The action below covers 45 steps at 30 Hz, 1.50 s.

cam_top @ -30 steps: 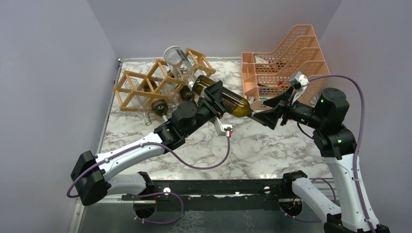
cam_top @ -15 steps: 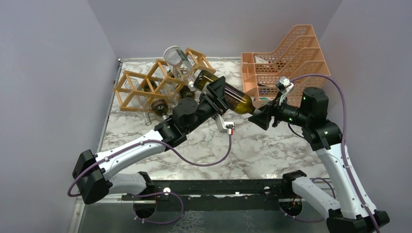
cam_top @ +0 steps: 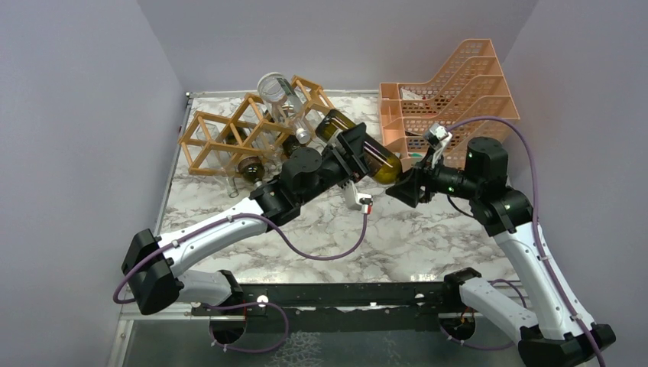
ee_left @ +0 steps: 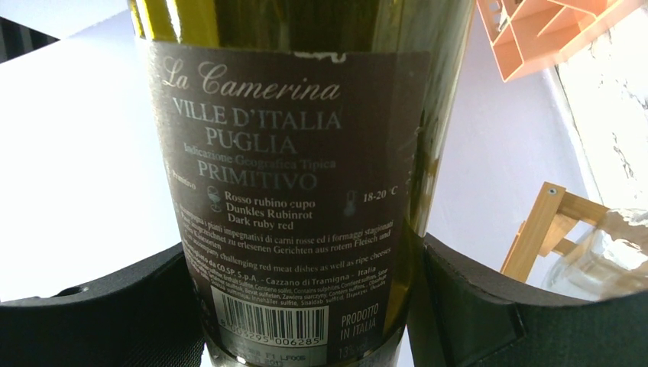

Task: Put the wine bottle on the wine rack

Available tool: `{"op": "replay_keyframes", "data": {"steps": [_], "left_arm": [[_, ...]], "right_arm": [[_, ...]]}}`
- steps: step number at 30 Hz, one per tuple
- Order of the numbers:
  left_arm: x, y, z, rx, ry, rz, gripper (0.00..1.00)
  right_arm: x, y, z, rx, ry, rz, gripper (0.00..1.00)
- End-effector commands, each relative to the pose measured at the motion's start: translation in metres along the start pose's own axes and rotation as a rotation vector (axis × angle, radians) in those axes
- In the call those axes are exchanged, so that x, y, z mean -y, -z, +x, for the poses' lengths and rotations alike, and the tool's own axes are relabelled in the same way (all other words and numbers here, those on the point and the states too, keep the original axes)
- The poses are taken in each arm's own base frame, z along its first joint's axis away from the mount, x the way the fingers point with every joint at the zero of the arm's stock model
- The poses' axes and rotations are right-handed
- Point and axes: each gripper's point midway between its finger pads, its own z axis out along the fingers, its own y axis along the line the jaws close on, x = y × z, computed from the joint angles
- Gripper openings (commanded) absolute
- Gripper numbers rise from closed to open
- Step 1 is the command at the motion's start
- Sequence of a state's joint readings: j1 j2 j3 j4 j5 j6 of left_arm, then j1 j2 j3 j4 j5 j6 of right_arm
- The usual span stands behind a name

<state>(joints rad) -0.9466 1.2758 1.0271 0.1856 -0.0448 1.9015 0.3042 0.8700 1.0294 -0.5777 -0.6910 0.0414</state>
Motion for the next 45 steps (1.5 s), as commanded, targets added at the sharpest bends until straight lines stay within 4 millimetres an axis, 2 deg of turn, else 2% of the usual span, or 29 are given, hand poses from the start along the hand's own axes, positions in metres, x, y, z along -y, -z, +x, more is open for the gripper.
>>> {"op": "replay_keyframes", "data": {"steps": [1,8,13,16,20,22,23,27,28,34,38,41,45], "left_arm": [[-0.070,0.012,0.008,0.013,0.002,-0.199,0.00],[-0.072,0.008,0.003,0.030,-0.003,-0.198,0.00],[-0.073,0.004,0.003,0.027,-0.006,-0.198,0.00],[-0.076,0.003,0.006,0.016,0.002,-0.203,0.00],[-0.078,0.002,0.006,0.023,0.036,-0.197,0.00],[-0.076,0.002,0.006,0.029,0.067,-0.178,0.00],[-0.075,0.002,0.007,0.029,0.081,-0.171,0.05],[-0.069,0.005,0.006,0.025,0.097,-0.173,0.84],[-0.066,0.006,0.006,0.018,0.095,-0.176,0.97],[-0.048,0.010,0.005,-0.003,0.093,-0.150,0.99],[-0.046,0.014,0.008,-0.020,0.162,-0.163,0.99],[-0.045,0.022,0.008,-0.006,0.290,-0.194,0.99],[-0.050,0.037,0.013,-0.001,0.576,-0.248,0.99]], "right_arm": [[0.006,-0.003,0.002,0.009,-0.004,0.025,0.63],[0.001,-0.007,0.003,0.004,-0.019,-0.010,0.60],[-0.001,-0.008,0.002,0.001,-0.023,-0.028,0.51],[-0.003,-0.008,0.000,0.000,-0.023,-0.038,0.35],[-0.005,-0.007,-0.003,-0.001,-0.027,-0.046,0.03],[-0.005,-0.006,-0.006,0.006,-0.032,-0.036,0.01],[-0.004,-0.006,-0.009,0.013,-0.036,-0.027,0.01],[0.002,-0.003,-0.024,0.061,-0.035,0.031,0.01],[0.002,0.000,-0.030,0.088,-0.032,0.044,0.01],[0.002,0.016,-0.068,0.248,-0.047,0.120,0.01],[0.004,0.021,-0.085,0.312,-0.081,0.154,0.01],[0.007,0.023,-0.094,0.344,-0.100,0.172,0.01],[0.008,0.016,-0.100,0.352,-0.114,0.149,0.01]]}}
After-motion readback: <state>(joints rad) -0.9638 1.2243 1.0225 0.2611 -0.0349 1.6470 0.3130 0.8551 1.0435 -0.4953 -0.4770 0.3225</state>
